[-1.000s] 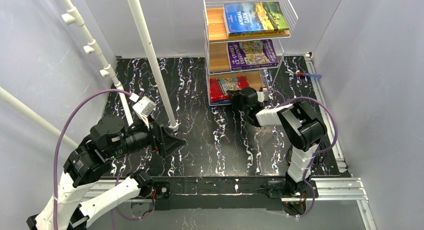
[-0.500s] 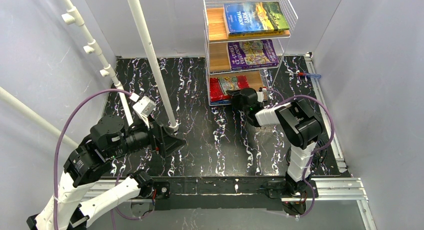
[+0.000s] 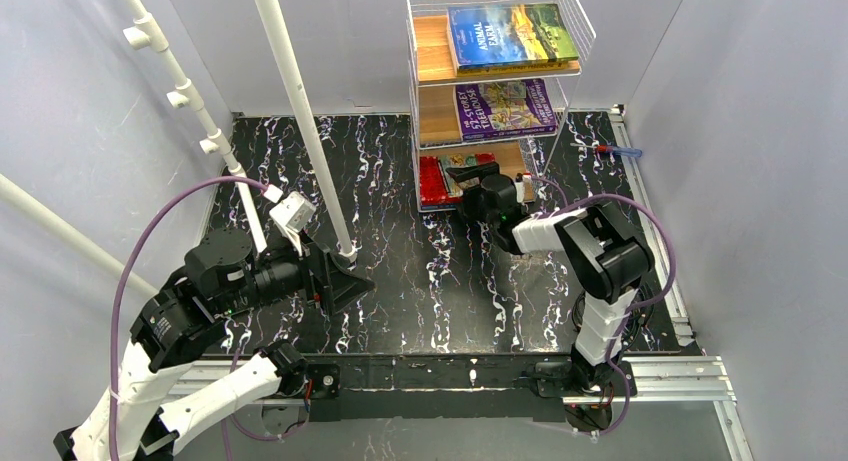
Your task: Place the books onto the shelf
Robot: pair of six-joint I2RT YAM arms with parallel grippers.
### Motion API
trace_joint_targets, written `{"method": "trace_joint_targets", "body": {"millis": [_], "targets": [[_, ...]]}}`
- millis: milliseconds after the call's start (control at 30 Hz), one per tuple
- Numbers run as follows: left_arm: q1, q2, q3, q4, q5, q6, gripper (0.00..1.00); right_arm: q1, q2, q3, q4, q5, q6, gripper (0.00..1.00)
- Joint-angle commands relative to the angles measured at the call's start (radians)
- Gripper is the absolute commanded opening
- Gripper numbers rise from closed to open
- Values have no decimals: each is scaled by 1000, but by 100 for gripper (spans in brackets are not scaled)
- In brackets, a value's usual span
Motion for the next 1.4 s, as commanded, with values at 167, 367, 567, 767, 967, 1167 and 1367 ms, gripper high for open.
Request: {"method": "trace_joint_targets", "body": {"millis": [167,367,567,767,967,1167,1367], "targets": [[-2,14,-5,18,24,6,77,3,-98,6,-246,8,-69,99],[-3,10,-10,19,23,3,77,-5,-78,47,-275,-45,-110,91],[-2,8,-17,24,24,1,77,-3,-147,-24,-237,20,-114,58],[-2,18,-22,38,36,-1,77,-5,-140,-7,-249,19,-137,38],[-2,12,-21,36,31,-1,77,-5,-78,7,-175,-26,-126,24],[-3,9,-25,35,29,-3,77,-5,-53,30,-156,-53,-133,17],[-2,19,-22,39,35,-1,77,2,-48,27,-145,-54,-128,15]]}}
